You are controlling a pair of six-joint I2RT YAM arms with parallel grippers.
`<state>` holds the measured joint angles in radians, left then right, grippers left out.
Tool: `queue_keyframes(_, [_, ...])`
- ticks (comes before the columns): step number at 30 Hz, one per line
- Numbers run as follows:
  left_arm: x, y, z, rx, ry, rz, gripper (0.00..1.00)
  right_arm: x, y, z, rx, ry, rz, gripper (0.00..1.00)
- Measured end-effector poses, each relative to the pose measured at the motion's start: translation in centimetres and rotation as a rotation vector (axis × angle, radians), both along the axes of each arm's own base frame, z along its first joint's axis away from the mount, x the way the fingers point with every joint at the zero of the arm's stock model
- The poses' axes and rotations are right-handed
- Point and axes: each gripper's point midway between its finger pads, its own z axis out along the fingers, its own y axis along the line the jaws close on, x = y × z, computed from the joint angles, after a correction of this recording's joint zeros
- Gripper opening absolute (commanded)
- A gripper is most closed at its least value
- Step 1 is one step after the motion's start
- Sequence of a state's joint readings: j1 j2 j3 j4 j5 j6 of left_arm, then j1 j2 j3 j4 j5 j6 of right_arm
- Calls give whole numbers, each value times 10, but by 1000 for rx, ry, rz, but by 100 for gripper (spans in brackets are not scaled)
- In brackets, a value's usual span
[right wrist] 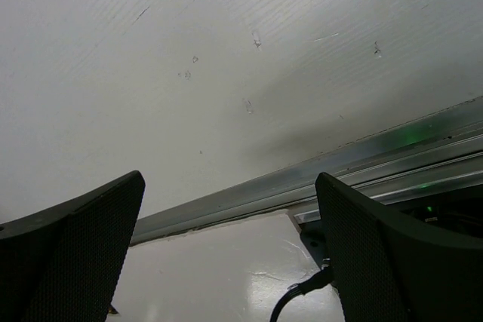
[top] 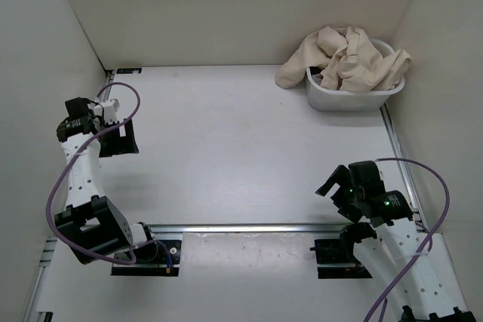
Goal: Fold and stack the trousers
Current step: Grab the trousers from the pile
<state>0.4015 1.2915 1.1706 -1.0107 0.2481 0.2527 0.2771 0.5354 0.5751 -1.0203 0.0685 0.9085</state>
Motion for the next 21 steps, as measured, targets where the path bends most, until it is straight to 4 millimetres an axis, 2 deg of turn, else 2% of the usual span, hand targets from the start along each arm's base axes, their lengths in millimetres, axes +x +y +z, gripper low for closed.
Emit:
queue_keyframes(3, [0,0,1,1,-3,0,100,-2,-4,5,-33,1,25,99])
queue_keyframes(5, [0,0,1,2,-3,0,100,-2,-6,16,-58,3,62,99])
queue_keyframes(7, [0,0,1,2,-3,0,100,10,-7,41,-93,-27,96,99])
queue_keyframes(10, [0,1,1,6,-2,1,100,47,-13,96,-181,-116,120,99])
queue_keyframes(11, [0,1,1,11,0,3,100,68,-14,121,-219,-162,129,99])
queue_keyframes(13, [3,1,1,22,6,-3,100,125,-15,180,-293,-272,128,99])
queue_keyframes(15, [8,-1,3,32,10,-17,100,175,-16,225,-346,-352,122,99])
queue_keyframes(16, [12,-3,4,34,12,-26,100,212,-20,253,-378,-403,99,99])
queue_keyframes(18, [20,-5,7,39,9,-43,100,271,-29,281,-412,-469,56,99])
queue_keyframes(19, [26,-7,8,42,9,-52,100,312,-40,290,-433,-499,25,99])
queue_keyframes(21, [31,-6,8,47,15,-58,100,361,-58,281,-459,-508,-10,99])
